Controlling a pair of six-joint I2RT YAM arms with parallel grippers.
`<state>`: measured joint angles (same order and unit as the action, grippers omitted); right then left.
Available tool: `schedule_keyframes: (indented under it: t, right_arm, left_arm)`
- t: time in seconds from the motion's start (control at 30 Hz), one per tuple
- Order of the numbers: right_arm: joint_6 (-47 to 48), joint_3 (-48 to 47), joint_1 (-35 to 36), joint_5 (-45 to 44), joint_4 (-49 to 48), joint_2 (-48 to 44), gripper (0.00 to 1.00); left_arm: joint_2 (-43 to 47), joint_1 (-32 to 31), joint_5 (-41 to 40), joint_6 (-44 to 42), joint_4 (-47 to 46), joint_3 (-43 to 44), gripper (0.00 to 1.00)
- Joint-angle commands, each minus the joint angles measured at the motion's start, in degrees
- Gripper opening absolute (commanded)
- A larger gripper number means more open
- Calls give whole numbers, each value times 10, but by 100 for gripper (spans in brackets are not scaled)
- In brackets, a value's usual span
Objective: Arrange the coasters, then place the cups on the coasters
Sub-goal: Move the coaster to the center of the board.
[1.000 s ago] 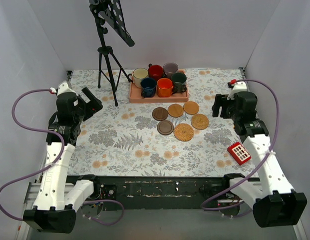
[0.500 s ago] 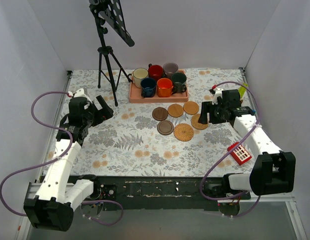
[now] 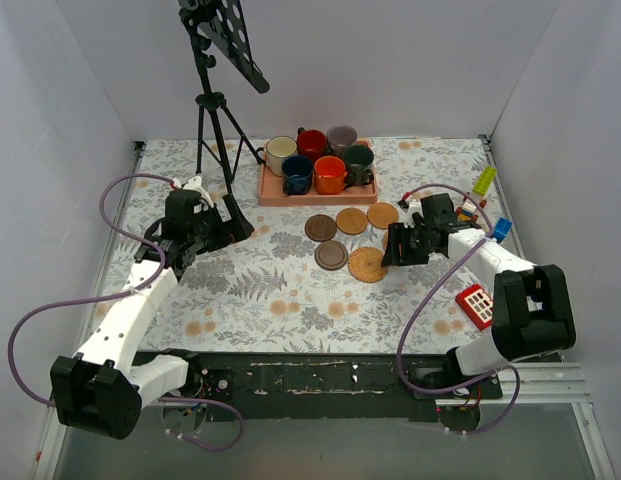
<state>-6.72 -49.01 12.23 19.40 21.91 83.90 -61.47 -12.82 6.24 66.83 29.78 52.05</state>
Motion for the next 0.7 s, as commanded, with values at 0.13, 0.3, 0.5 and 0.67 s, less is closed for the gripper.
schedule_keyframes:
  t: [0.13, 0.3, 0.5, 0.67]
  right_arm:
    - [-6, -5, 1, 15, -59, 46, 58]
    - [-12, -8, 1, 13, -87, 75, 61]
    - [-15, -23, 1, 17, -111, 101, 56]
    - [-9, -49, 4, 17, -110, 134, 56]
  left_arm:
    - [-19, -12, 31, -9, -10, 37, 98]
    - [-15, -19, 44, -23, -10, 38, 98]
    - [-1, -24, 49, -38, -3, 38, 98]
    - [6, -25, 61, -37, -4, 31, 98]
